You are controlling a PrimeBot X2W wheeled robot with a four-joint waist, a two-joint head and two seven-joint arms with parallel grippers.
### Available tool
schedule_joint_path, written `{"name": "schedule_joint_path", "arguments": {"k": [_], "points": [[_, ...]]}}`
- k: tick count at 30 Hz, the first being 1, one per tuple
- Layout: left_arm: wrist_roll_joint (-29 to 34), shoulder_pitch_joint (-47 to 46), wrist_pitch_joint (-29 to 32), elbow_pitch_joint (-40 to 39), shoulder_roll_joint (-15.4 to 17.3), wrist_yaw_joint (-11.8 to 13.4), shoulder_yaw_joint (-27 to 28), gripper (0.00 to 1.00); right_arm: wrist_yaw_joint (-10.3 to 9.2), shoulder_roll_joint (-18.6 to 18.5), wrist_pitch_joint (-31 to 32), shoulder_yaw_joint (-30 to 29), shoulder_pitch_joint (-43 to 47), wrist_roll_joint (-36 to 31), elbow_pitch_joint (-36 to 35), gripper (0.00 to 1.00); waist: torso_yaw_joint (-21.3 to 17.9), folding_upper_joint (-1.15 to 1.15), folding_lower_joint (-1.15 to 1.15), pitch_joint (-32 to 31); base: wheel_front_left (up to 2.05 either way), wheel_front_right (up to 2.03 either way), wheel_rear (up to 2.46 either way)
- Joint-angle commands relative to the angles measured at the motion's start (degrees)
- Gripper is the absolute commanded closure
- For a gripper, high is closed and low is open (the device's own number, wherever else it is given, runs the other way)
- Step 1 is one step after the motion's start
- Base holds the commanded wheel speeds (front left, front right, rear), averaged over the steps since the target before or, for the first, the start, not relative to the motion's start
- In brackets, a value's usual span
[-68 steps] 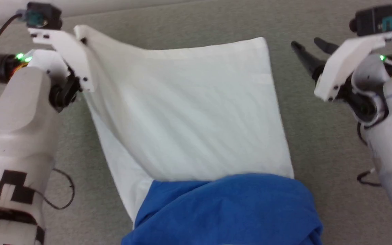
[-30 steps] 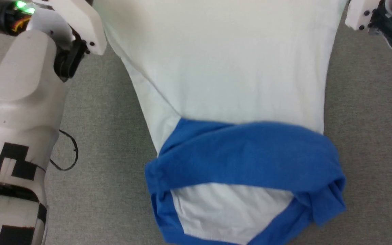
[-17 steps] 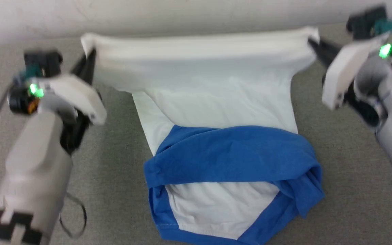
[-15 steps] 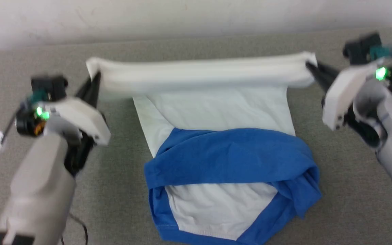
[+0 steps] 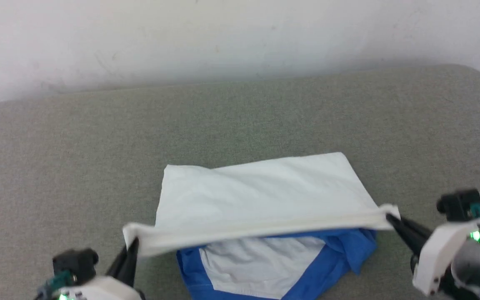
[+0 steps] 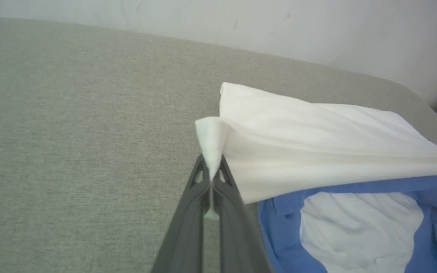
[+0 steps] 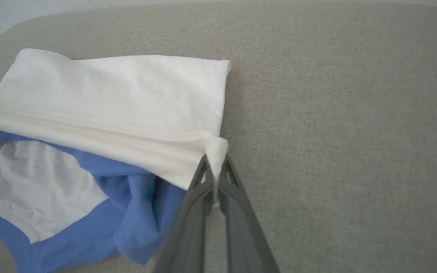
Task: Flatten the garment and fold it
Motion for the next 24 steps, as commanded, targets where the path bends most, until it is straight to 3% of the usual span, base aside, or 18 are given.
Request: {"name": "schedule_joint_path", "arguments": {"k": [1,5,7,8,9,10,11,17,24], "points": [[0.2,4.0,1.2,-2.8,1.1,2.5,0.0,1.00,-0.19,1.7,1.3,-4.3,5.5,-1.3,-1.6,1.00,-0.2,0.00,0.01,-0.8,0.00,0.00,0.00],[-0.1,9.6,3.3,-5.6,1.1,5.0,-1.5,1.00,-0.19,6.5,3.6,-10.0,14.4,-4.3,-4.5,0.98,0.0,0.00,0.01,-1.4,0.00,0.00,0.00],[-0.6,11.3,4.1,-5.5,0.7,5.3,-2.3,1.00,-0.19,9.1,4.9,-12.0,18.0,-5.7,-5.9,0.58,0.2,0.00,0.01,-1.8,0.00,0.00,0.00],[-1.4,11.9,4.3,-5.4,0.1,5.3,-2.5,0.82,-0.19,10.4,5.4,-12.9,19.6,-6.2,-6.7,0.40,0.2,0.00,0.01,-1.8,0.00,0.00,0.00],[-1.8,12.4,4.3,-5.0,-0.3,5.5,-2.5,0.60,-0.19,11.5,6.1,-13.8,21.2,-6.9,-7.4,0.11,0.3,0.00,0.01,-2.1,0.00,0.00,0.00],[-1.8,12.8,4.4,-4.5,-0.4,5.7,-2.6,0.12,-0.19,12.5,6.8,-14.6,22.6,-7.7,-8.0,0.00,0.4,0.00,0.01,-2.3,0.00,0.00,0.00],[-2.3,13.0,3.9,-3.9,-0.7,5.7,-2.2,0.00,-0.19,13.4,7.5,-15.3,24.0,-8.5,-8.6,0.00,0.4,0.00,0.01,-2.4,0.00,0.00,0.00],[-2.1,14.1,0.9,-1.9,-0.6,5.2,-1.2,0.00,-0.19,16.5,9.9,-19.1,29.3,-10.3,-13.0,0.00,0.5,0.00,0.01,-4.3,0.00,0.00,0.00],[2.1,14.1,-9.7,-5.0,-0.8,6.0,1.9,0.00,-0.19,19.4,10.7,-26.6,29.8,-10.9,-22.0,0.00,1.7,0.00,0.01,-7.1,0.00,0.00,0.00]]}}
